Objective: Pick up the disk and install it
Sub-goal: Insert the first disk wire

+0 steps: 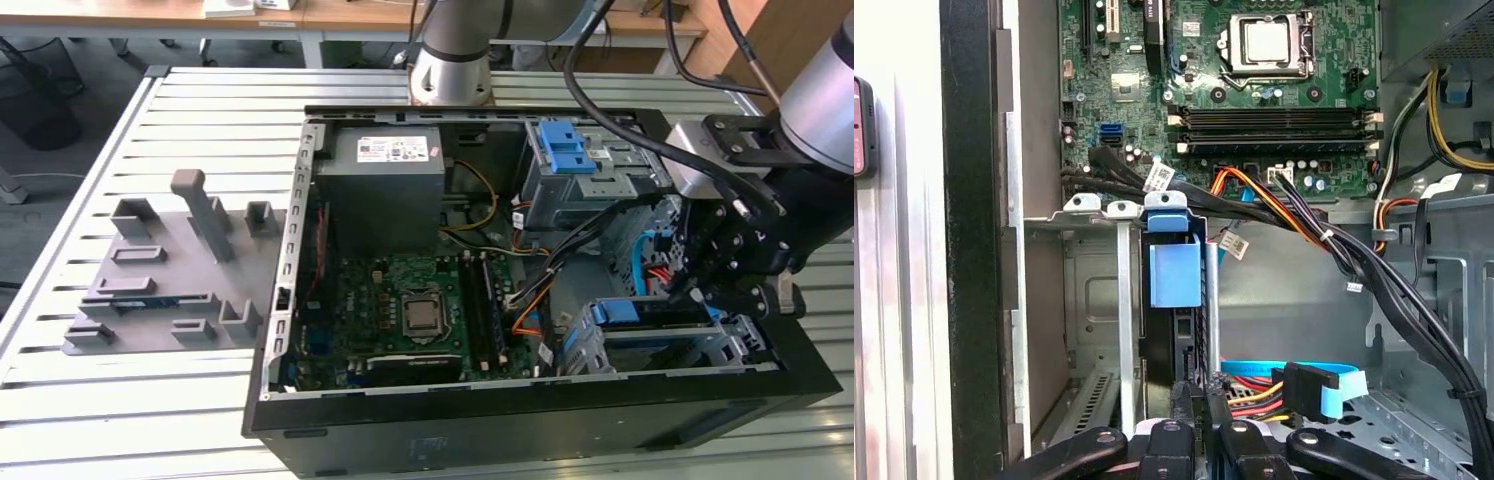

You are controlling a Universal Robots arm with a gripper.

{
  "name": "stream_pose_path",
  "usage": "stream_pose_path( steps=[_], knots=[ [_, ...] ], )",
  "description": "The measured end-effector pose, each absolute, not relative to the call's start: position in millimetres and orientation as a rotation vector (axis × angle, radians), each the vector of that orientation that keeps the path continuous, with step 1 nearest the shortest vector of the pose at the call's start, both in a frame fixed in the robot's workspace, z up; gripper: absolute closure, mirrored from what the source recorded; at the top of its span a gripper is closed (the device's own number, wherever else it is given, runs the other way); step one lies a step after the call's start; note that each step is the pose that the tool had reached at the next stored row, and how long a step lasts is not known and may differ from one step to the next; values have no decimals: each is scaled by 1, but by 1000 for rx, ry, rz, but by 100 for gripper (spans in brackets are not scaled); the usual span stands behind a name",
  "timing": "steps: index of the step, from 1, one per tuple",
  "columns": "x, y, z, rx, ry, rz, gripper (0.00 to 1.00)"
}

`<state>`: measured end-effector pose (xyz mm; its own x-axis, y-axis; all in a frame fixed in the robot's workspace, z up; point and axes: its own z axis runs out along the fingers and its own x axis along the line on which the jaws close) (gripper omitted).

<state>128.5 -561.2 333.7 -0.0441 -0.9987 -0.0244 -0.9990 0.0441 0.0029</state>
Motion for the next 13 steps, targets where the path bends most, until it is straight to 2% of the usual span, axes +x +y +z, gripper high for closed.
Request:
stream_pose_path(
  steps=[13],
  knots=[
    [128,-563,332,-2155,2264,30,84]
  ],
)
